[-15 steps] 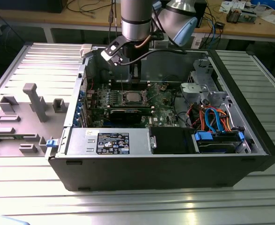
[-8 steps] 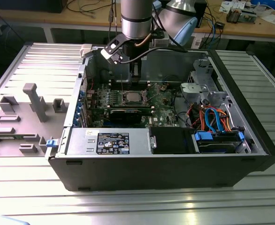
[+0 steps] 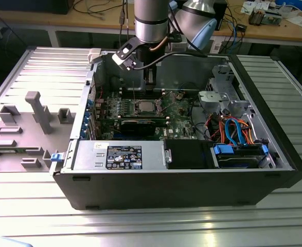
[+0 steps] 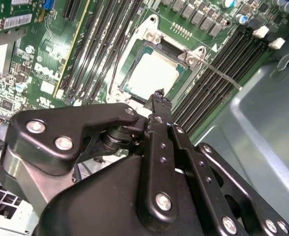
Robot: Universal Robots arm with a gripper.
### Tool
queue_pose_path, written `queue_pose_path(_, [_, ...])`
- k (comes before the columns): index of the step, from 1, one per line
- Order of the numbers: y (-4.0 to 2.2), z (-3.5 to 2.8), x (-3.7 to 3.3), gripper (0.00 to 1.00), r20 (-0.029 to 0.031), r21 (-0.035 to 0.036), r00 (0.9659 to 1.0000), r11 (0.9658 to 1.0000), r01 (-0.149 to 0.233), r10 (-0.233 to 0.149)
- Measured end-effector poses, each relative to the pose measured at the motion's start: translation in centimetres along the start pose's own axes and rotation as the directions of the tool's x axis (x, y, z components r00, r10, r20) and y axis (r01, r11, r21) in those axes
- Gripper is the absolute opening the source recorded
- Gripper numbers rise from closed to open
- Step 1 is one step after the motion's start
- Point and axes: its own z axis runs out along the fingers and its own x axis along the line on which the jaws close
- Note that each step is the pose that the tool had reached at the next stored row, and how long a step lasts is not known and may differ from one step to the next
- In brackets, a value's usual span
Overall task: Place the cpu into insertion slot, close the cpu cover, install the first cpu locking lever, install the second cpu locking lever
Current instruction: 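Close the cpu cover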
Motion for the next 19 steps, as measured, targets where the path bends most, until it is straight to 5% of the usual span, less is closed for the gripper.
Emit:
queue_pose_path(5, [0.50,-0.53,0.00,0.11,0.0000,0.0065,1.0000,1.0000,0.000,0.000])
queue_pose_path(10, [1.56,-0.58,0.00,0.11,0.0000,0.0287,1.0000,0.9996,0.000,0.000])
queue_pose_path(19, [1.59,-1.10,0.00,0.11,-0.0008,0.0300,0.9998,0.9993,0.021,-0.021])
